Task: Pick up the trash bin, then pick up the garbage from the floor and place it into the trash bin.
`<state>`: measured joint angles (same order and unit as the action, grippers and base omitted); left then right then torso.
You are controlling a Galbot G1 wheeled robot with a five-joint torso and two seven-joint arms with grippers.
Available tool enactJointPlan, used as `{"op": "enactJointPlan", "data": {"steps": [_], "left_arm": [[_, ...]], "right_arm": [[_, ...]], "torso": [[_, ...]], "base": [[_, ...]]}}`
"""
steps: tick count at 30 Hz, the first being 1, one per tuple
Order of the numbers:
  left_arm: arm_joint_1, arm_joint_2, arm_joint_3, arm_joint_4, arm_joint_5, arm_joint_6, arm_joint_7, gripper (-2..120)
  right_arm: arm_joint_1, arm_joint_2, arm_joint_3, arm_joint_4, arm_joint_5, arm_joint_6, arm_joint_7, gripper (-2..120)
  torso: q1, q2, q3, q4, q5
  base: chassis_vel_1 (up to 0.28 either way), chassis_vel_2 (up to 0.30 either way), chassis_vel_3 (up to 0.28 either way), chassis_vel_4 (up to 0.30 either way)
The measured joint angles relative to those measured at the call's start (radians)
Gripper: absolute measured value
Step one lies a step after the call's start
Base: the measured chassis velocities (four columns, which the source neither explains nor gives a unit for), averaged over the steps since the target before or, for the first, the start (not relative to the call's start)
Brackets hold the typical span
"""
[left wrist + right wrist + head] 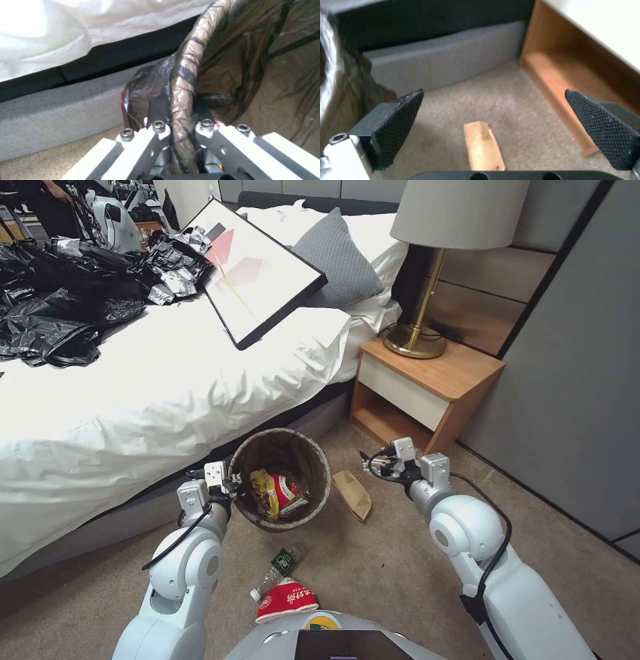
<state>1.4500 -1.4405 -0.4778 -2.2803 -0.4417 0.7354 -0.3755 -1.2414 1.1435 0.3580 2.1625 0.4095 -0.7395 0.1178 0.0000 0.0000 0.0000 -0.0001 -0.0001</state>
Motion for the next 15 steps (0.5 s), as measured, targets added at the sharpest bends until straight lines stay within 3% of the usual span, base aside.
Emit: {"op": "enactJointPlan", "data": {"steps": [15], "left_arm": [[0.002,-0.002,0.001,0.001,0.000,0.000,0.000,2]], "right_arm": [[0.106,0.007,-0.111,-0.290,-0.103,0.003,-0.115,100]], "torso": [[0.000,0.000,0.000,0.0001,0.0000]], "base": [[0.000,0.000,0.000,0.000]]}}
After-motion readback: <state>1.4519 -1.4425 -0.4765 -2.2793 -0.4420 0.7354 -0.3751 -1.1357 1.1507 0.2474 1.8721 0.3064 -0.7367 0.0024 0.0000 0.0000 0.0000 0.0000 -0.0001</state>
